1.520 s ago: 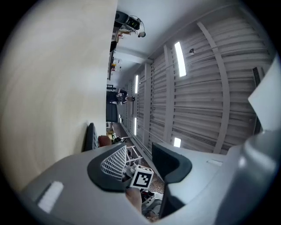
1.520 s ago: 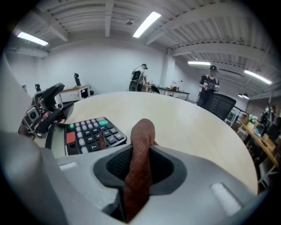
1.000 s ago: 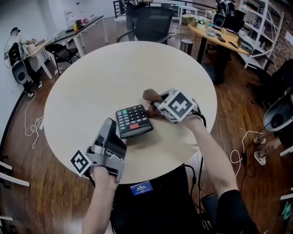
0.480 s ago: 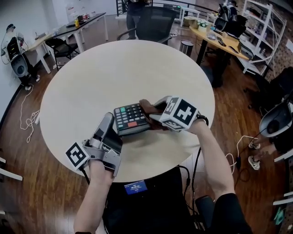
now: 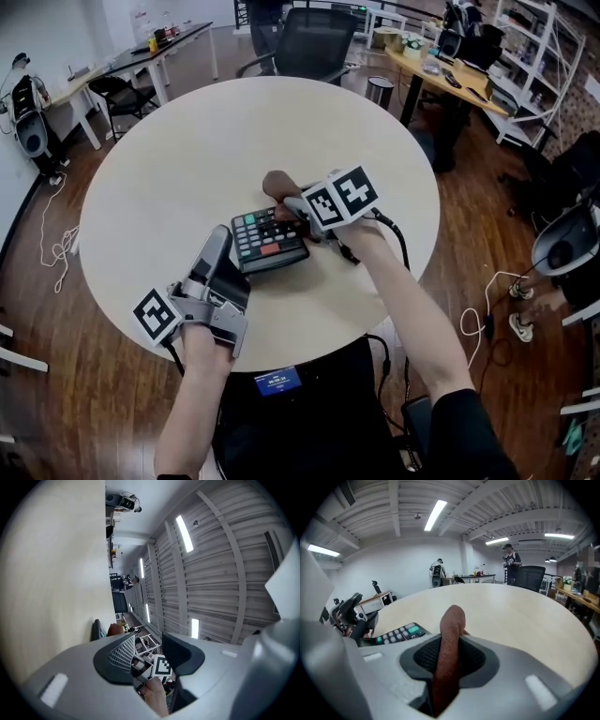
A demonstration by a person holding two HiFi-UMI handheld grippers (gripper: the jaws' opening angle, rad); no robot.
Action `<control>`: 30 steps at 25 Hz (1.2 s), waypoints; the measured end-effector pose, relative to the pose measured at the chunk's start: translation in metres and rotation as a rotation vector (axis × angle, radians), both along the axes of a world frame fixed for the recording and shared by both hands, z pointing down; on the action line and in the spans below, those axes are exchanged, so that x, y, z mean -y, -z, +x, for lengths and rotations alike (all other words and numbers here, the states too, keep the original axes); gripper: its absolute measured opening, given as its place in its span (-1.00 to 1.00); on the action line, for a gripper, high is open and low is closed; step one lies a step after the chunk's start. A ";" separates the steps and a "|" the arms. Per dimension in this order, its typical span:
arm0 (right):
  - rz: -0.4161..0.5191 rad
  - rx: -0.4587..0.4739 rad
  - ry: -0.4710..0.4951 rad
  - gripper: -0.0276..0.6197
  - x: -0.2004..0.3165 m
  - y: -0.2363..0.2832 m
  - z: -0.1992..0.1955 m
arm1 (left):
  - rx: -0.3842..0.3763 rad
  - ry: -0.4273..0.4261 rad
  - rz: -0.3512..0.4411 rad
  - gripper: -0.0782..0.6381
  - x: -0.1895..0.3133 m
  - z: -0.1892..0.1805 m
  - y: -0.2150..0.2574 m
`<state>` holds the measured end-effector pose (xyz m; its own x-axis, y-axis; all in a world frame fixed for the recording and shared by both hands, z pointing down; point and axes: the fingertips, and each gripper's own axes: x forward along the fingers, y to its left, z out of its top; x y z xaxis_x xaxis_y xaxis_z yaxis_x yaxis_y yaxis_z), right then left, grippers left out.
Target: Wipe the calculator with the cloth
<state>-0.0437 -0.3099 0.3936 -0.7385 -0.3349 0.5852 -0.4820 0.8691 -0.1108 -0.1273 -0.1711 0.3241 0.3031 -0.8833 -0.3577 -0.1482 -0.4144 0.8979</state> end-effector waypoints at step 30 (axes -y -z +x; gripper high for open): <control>0.047 0.149 -0.087 -0.61 -0.018 0.046 0.067 | -0.005 0.010 -0.003 -0.31 0.002 0.001 0.004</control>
